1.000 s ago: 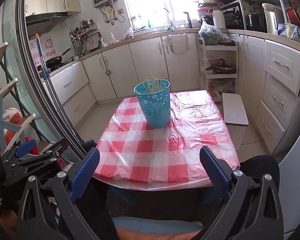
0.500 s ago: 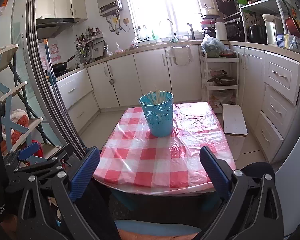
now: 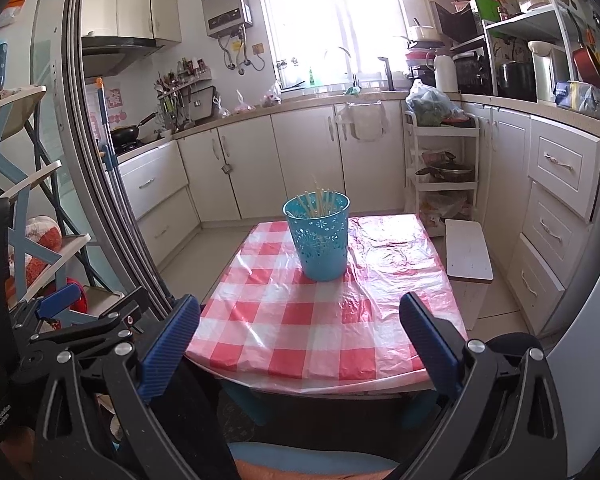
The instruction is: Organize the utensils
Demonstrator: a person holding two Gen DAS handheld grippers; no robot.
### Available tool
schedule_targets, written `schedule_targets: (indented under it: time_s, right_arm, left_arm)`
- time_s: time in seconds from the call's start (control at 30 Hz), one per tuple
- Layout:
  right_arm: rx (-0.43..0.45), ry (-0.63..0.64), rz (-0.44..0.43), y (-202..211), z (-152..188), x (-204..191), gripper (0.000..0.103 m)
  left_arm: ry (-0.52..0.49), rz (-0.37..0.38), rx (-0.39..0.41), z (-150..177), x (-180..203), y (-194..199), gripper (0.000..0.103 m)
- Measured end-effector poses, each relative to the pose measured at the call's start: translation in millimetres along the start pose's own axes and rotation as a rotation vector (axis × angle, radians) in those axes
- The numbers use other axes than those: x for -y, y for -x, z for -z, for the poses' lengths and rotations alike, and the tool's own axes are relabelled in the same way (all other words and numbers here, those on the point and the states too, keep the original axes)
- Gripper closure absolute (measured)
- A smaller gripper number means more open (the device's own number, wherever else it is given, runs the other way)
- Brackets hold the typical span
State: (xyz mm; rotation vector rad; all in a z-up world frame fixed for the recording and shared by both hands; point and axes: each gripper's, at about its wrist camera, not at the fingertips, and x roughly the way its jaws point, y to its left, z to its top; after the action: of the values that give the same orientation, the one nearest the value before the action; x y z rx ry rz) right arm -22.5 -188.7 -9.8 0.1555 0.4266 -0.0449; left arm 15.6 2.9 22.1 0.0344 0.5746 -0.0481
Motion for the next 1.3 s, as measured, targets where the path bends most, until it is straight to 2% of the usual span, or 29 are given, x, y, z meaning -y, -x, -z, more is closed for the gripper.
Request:
schedule_targets:
  time_s: [1.07, 1.23, 1.3]
  right_arm:
    - [-0.009, 0.006, -0.004, -1, 1, -4, 0.007]
    - [-0.03, 0.003, -0.006, -6, 1, -2, 0.007]
    - [-0.041, 0.003, -0.008, -11, 1, 1, 0.007]
  left_arm:
    - [0.002, 0.003, -0.013, 3, 3, -2, 0.008]
    - [0.017, 0.046, -0.067, 3, 4, -16, 0.008]
    - [0.031, 0.054, -0.065, 2, 2, -21, 0.008]
